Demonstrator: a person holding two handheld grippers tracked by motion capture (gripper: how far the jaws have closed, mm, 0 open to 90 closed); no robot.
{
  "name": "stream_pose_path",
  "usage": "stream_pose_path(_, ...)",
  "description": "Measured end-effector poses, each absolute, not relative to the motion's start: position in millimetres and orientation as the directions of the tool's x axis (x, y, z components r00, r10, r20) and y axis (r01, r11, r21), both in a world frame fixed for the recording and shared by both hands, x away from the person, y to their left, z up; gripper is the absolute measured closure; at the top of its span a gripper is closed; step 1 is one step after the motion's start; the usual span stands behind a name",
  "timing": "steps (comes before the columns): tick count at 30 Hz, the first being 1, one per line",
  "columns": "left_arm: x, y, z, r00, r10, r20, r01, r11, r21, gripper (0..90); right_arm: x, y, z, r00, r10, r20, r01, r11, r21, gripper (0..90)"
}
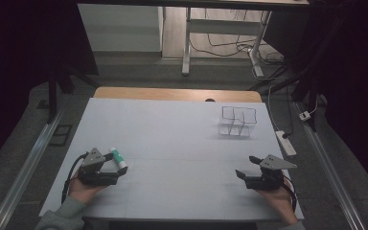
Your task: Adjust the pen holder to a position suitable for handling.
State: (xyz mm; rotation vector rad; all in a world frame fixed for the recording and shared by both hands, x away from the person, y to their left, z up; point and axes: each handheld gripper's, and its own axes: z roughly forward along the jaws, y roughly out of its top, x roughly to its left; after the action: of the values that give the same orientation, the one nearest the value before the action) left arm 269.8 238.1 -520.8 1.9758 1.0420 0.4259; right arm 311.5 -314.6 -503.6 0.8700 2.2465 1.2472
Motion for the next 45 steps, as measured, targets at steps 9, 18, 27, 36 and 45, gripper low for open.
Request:
stream_pose_path(9,270,238,-522,0.597,0.799,-0.071,0.512,-0.311,0.800,20.4,311,-315,-504,-0.709,0.703,-0.062,0.316,0.395,0.863,19.7)
stream_pose_path(18,271,238,-522,0.595,0.801,-0.070,0.515,-0.313,0.798,20.4,310,-315,-503,-0.708,0.704,-0.065,0.313,0.395,0.864,20.1)
stream_pose_path(27,272,238,-524,0.593,0.802,-0.071,0.521,-0.314,0.794,20.4,313,-314,-501,-0.697,0.715,-0.056,0.320,0.381,0.868,20.6)
stream_pose_path(36,274,237,-526,0.587,0.807,-0.066,0.530,-0.321,0.785,20.7,320,-308,-491,-0.682,0.729,-0.064,0.319,0.375,0.870,20.8)
stream_pose_path(45,274,237,-526,0.578,0.814,-0.062,0.534,-0.320,0.782,20.7,337,-303,-477,-0.661,0.750,-0.022,0.339,0.324,0.883,21.2)
